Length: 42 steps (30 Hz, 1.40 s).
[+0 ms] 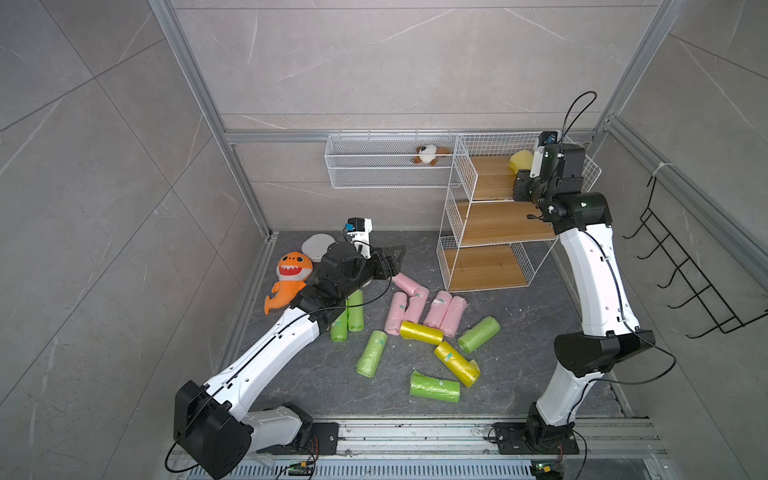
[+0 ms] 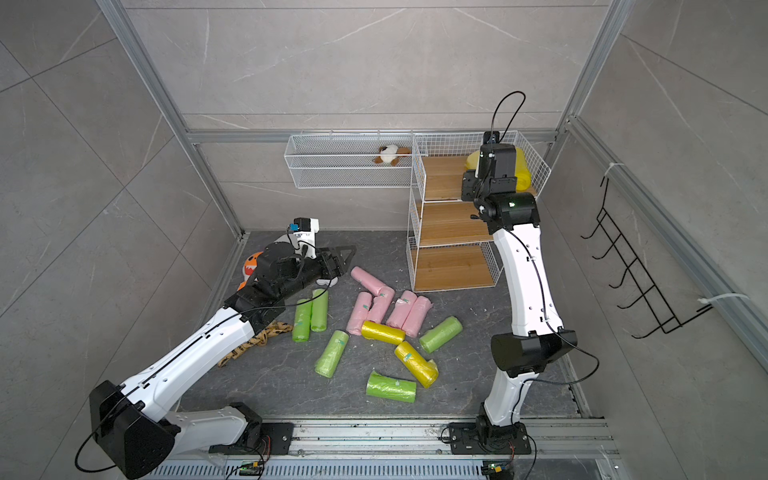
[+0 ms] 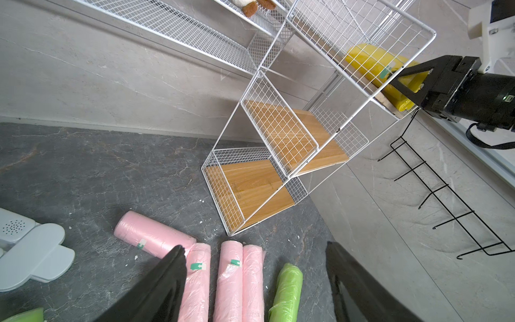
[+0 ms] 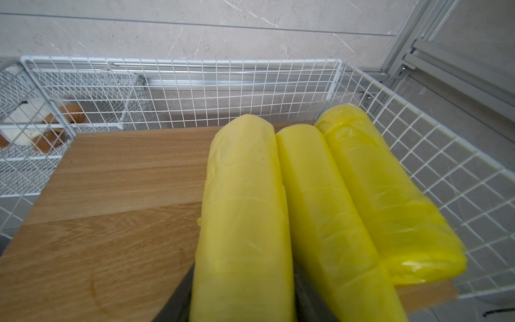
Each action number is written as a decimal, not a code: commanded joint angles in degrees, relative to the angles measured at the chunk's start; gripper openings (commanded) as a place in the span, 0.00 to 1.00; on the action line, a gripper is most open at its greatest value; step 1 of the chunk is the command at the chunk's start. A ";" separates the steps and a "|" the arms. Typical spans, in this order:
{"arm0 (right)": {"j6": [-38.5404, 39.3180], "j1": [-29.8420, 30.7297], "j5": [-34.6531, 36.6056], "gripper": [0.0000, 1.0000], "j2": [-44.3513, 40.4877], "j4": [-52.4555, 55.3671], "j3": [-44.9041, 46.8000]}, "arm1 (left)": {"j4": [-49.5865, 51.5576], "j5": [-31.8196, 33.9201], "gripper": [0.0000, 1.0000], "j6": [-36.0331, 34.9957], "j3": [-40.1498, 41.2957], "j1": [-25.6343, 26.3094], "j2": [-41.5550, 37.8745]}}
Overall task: Sort the rolls of trash bags by color and place them on the shelf
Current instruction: Place the roll of trash bags on the shelf, then pick up the roll of trash bags from the center of the board.
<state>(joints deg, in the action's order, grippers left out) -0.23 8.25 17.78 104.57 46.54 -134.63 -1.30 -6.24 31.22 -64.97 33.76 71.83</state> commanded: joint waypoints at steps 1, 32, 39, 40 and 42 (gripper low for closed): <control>0.01 -0.77 -0.12 0.52 -1.32 -0.44 -0.49 | -2.21 -1.21 0.81 -0.03 0.10 0.02 0.24; -4.98 10.10 -14.62 0.66 -34.26 -6.51 36.76 | -1.04 -0.21 0.81 -0.04 5.09 4.63 5.83; -8.06 20.16 -10.22 0.67 -40.81 -5.57 55.15 | 3.53 6.79 0.79 -0.94 9.38 12.67 9.05; -8.64 21.06 -10.42 0.67 -41.78 -6.28 58.26 | 4.49 8.12 0.79 -0.63 9.89 14.10 9.49; -9.46 22.42 -12.25 0.68 -42.99 -8.29 64.45 | 5.24 10.36 0.79 1.20 11.61 15.91 9.98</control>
<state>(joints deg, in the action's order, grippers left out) -7.11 29.12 5.69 62.78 40.01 -75.99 1.80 -0.47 31.40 -54.50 47.64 81.38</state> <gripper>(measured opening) 0.676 0.795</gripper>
